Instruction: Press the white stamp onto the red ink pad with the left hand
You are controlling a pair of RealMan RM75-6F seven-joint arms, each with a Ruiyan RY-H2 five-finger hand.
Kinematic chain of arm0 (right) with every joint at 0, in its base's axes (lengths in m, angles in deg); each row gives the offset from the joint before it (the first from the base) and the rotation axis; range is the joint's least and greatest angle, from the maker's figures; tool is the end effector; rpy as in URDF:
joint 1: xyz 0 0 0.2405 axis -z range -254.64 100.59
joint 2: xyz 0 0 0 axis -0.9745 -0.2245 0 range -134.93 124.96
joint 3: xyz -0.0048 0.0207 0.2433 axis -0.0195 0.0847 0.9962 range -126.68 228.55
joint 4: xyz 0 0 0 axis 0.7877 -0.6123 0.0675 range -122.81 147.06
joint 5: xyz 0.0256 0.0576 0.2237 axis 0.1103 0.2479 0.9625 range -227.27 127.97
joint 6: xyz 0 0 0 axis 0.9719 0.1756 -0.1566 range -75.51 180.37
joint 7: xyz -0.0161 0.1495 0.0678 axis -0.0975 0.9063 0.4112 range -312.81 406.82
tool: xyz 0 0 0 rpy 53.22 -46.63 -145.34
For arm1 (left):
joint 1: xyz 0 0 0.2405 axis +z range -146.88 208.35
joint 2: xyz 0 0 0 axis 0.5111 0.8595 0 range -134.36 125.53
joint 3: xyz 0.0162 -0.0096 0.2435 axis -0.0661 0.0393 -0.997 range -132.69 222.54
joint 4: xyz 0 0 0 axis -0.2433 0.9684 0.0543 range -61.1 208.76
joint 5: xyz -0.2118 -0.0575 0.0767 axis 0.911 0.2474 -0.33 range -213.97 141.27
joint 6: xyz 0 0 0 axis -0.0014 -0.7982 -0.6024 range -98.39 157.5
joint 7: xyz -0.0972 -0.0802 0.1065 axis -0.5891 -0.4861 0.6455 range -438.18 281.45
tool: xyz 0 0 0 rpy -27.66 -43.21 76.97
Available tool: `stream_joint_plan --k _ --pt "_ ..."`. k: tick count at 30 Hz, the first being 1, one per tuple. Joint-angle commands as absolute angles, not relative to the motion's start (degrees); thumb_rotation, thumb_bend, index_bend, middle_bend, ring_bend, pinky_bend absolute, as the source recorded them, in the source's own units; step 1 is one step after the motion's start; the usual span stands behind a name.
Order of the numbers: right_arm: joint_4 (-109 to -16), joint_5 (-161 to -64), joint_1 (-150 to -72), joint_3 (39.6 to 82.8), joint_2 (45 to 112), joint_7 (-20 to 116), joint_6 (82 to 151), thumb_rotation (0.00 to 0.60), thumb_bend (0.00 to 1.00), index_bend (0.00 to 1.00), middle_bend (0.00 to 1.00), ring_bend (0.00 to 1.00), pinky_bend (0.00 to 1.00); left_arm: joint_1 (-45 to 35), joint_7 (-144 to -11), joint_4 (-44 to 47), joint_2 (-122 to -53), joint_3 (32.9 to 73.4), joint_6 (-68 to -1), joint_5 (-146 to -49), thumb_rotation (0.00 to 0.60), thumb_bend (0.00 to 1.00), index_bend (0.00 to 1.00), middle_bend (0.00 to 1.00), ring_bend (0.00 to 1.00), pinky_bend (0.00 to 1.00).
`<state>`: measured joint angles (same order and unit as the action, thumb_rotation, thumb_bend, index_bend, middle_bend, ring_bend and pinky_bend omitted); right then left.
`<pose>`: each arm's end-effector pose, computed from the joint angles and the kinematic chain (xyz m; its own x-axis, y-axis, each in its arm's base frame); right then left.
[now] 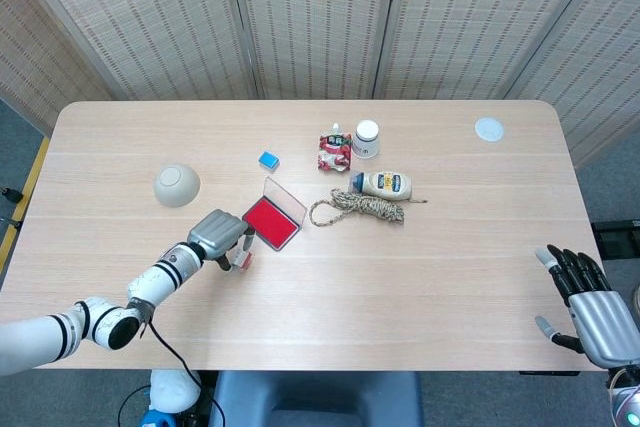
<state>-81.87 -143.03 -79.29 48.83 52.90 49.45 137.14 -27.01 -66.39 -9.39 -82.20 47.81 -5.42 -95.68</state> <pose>-0.3118 -0.1673 0.1423 0.4387 -0.1137 0.8914 -0.8982 -0.0865 0.4310 -0.1310 0.3938 -0.0353 0.6325 0.4311 0.6435 0.7574 -0.5184 -0.3970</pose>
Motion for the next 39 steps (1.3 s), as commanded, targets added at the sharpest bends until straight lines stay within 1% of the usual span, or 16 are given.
stream_joint_plan --k 1,5,10,14,22,29,39 --pt "-81.8 -143.4 -79.2 48.7 52.8 49.9 137.5 0.600 0.27 0.00 0.00 0.00 0.00 -27.1 -65.4 -9.8 -82.3 48.7 -6.8 -94.0 0.600 0.26 0.72 1.00 0.95 0.80" --pt "-81.5 -143.4 -79.3 48.6 52.6 50.6 137.2 0.600 0.27 0.00 0.00 0.00 0.00 -28.2 -63.7 -10.5 -82.3 49.6 -7.1 -91.4 0.600 0.26 0.72 1.00 0.95 0.87" --pt "-81.3 -143.8 -79.3 48.4 52.5 51.1 137.2 0.600 0.27 0.00 0.00 0.00 0.00 -30.6 -62.0 -9.4 -83.3 50.2 -5.5 -88.4 0.600 0.26 0.72 1.00 0.95 0.91" --pt "-81.1 -143.5 -79.5 48.5 52.5 51.1 136.8 0.600 0.27 0.00 0.00 0.00 0.00 -32.5 -61.7 -6.4 -84.8 50.5 -3.1 -87.0 0.600 0.26 0.72 1.00 0.95 0.91" --pt "-81.1 -141.2 -80.2 49.3 52.7 50.9 135.0 0.600 0.27 0.00 0.00 0.00 0.00 -36.1 -64.3 0.4 -86.8 51.1 3.6 -84.9 0.600 0.26 0.73 1.00 0.95 0.91" --pt "-81.0 -139.9 -80.7 49.7 52.7 50.9 133.8 0.600 0.27 0.00 0.00 0.00 0.00 -38.2 -66.5 3.7 -87.4 51.3 6.9 -84.3 0.600 0.26 0.73 1.00 0.95 0.91" --pt "-81.0 -138.1 -81.0 50.2 53.0 50.2 132.7 0.600 0.27 0.00 0.00 0.00 0.00 -39.7 -71.2 10.7 -90.9 52.3 10.9 -86.1 0.600 0.26 0.74 1.00 0.95 0.91"
